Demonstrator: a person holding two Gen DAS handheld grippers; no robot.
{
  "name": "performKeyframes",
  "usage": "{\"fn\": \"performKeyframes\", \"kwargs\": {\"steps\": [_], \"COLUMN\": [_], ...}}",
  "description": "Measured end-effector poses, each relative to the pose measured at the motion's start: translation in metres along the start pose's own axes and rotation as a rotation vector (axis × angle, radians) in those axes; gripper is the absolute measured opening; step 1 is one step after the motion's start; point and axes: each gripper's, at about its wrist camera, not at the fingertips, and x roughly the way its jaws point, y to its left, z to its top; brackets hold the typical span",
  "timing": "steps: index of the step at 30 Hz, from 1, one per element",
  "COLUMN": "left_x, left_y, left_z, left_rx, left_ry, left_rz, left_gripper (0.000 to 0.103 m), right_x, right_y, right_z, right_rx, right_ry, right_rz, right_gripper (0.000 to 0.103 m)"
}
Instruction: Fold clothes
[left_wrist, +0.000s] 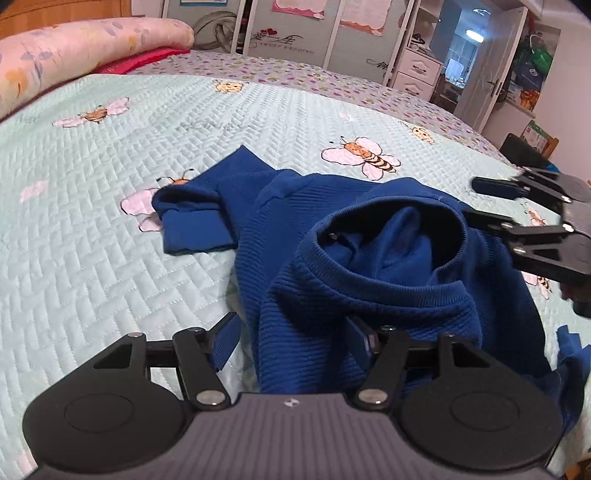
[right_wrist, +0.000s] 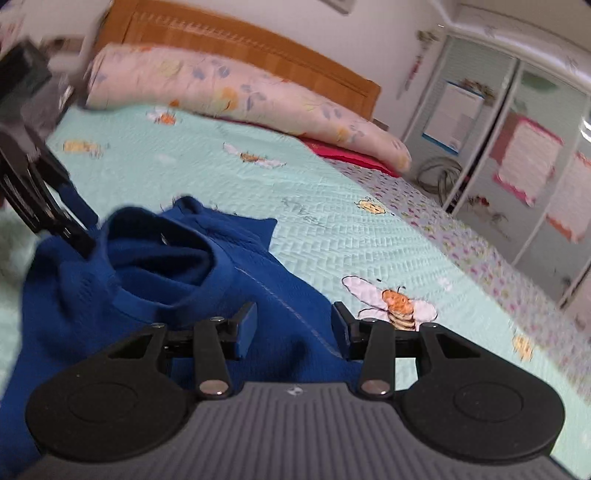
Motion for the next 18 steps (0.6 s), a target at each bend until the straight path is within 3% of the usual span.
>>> {"fn": "performKeyframes", "kwargs": {"steps": [7,12,14,16,18], "left_x": [0.007,0.011,0.011,0.01,0.009], "left_y": [0.001,0.005,0.002,0.0,0.0], "left_z": [-0.004,-0.006,-0.007,-0.008,-0.009], "left_rx": [-0.009,-0.028,-0.018,-0.015,-0.016], "left_ry": [0.037,0.051,0.046,0.045,0.046], "left_rz": [-0.034,-0.04,-0.037,-0.034,-0.034], "left_gripper": [0.064,0.064,0.064,0.064,0.064], "right_x": [0.046,0.059,0.059,0.06,0.059], "right_y": [-0.002,-0.003,-0.003,-0.001,0.0], "right_z": [0.003,0.007,0.009,0.009,0.01], "right_rx": [-0.051,-0.053,-0.04,-0.041,-0.027], "right_ry": [0.061,0.075,0.078,0.095,0.108], "right_rz": [0.102,0.151,0.176,0.187,0.189], "right_gripper": [0.052,0.049,0.029,0.018,0.014]}}
